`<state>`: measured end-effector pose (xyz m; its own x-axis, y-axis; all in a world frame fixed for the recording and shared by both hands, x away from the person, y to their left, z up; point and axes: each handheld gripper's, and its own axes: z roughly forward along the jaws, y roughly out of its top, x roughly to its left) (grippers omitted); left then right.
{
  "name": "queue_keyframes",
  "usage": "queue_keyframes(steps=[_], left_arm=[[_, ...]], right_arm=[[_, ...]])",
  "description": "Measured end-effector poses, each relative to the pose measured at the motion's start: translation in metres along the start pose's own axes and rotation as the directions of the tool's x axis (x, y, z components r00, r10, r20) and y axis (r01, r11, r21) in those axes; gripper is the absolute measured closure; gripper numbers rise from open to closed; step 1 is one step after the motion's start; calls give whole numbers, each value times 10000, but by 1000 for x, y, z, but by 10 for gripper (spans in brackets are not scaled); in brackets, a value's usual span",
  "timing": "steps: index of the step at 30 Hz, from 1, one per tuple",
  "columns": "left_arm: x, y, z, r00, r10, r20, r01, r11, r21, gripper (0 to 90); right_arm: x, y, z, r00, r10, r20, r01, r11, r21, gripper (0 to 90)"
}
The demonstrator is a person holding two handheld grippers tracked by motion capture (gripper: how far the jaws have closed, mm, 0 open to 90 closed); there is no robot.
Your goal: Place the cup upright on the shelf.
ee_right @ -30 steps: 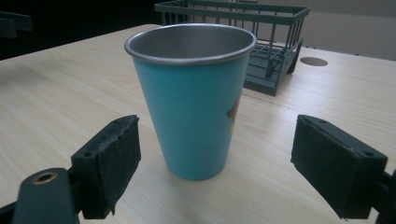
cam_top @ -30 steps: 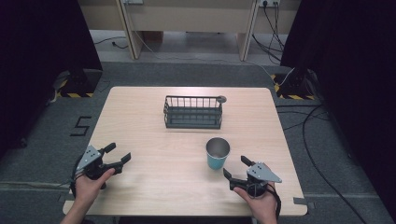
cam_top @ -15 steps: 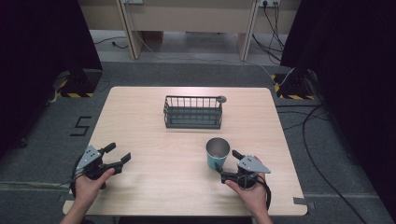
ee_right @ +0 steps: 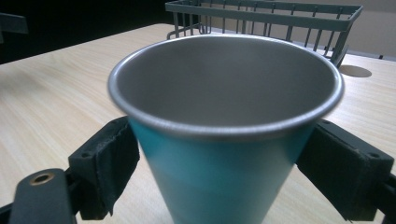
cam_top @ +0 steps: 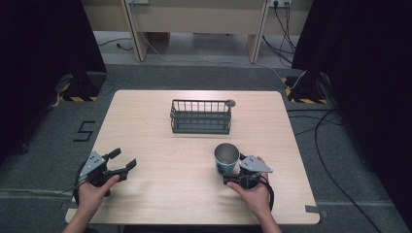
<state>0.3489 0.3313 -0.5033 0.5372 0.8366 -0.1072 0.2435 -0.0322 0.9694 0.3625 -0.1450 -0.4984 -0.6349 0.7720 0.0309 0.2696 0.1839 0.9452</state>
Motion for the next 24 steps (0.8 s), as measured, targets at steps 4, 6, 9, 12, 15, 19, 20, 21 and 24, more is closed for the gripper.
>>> queue_keyframes(steps=[4, 6, 9, 12, 15, 19, 20, 21, 24], left_arm=[[0, 0, 0, 10000, -10, -7, 10, 10000, 4, 154], [1, 0, 0, 10000, -19, -8, 19, 10000, 2, 154], [1, 0, 0, 10000, -16, 7, 16, 10000, 0, 154], [1, 0, 0, 10000, 5, 22, -5, 10000, 1, 155], [0, 0, 0, 10000, 16, 32, -16, 10000, -7, 155], [1, 0, 0, 10000, 19, 36, -19, 10000, -9, 155], [0, 0, 0, 10000, 19, 38, -19, 10000, -9, 155], [0, 0, 0, 10000, 19, 38, -19, 10000, -9, 155], [0, 0, 0, 10000, 17, 35, -17, 10000, -20, 155]], right_arm=[[0, 2, 7, 10000, -71, -20, 71, 10000, 46, 140], [0, 2, 9, 9999, -98, -62, 98, 10000, 13, 144], [0, 2, 11, 9999, -117, -113, 117, 9999, 10, 154], [0, 2, 12, 9998, -131, -123, 131, 9999, -14, 157], [1, 2, 12, 9998, -92, -164, 91, 9999, -85, 159], [2, 3, 12, 9997, -43, -225, 39, 9999, -162, 160], [3, 4, 12, 9997, -52, -258, 47, 9998, -195, 160], [3, 4, 12, 9997, -52, -258, 47, 9998, -195, 160], [4, 7, 12, 9995, 1, -309, -11, 9995, -317, 161]])
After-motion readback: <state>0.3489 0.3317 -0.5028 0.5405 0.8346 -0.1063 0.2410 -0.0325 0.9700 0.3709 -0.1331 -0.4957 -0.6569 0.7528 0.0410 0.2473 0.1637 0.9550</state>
